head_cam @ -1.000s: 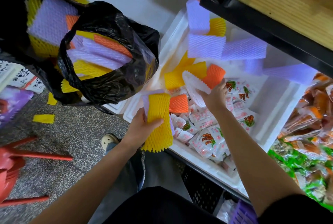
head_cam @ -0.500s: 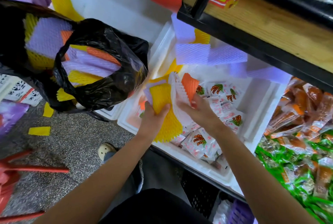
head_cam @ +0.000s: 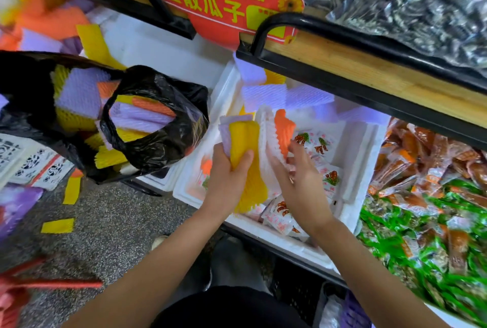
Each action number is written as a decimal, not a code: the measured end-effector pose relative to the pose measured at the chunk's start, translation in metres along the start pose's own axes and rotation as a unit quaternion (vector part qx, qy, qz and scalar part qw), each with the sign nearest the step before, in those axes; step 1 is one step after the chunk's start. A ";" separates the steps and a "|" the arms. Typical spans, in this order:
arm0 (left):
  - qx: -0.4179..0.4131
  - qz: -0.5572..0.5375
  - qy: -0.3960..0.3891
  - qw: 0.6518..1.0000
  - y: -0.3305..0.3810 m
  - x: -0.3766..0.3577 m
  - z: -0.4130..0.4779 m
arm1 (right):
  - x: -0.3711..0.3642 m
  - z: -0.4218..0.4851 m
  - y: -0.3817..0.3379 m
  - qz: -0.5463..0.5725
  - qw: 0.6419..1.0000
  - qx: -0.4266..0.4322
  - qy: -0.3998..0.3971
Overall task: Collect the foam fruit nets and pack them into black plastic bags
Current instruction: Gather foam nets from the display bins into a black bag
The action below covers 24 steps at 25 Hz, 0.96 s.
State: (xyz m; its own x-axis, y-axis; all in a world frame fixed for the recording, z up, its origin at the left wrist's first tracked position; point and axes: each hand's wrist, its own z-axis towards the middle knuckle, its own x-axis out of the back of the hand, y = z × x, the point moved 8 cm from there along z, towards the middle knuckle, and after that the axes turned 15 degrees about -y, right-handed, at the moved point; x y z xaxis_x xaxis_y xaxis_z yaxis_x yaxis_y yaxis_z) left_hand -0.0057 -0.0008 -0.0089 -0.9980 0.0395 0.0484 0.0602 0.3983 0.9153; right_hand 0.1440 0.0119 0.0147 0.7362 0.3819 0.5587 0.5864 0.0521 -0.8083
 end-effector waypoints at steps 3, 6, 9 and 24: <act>-0.041 -0.074 -0.098 0.992 0.024 -0.016 -0.011 | -0.002 -0.013 -0.025 -0.060 0.997 0.044 -0.015; -0.075 -0.042 -0.118 0.989 0.040 -0.005 -0.022 | 0.011 -0.027 -0.046 0.055 0.994 0.097 0.018; -0.132 0.010 -0.093 0.987 0.060 0.023 -0.032 | 0.015 -0.035 -0.076 0.089 0.985 0.132 0.060; -0.257 0.040 0.121 0.958 0.131 0.317 -0.088 | -0.156 0.054 -0.210 -0.071 0.997 0.029 0.000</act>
State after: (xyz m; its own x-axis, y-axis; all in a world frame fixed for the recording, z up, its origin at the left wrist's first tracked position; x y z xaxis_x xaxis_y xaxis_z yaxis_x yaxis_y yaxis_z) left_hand -0.3158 -0.0168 0.1619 -0.9688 -0.1878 0.1618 0.1833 -0.1033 0.9776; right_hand -0.1124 -0.0088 0.0873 0.6472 0.3668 0.6683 0.6646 0.1581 -0.7303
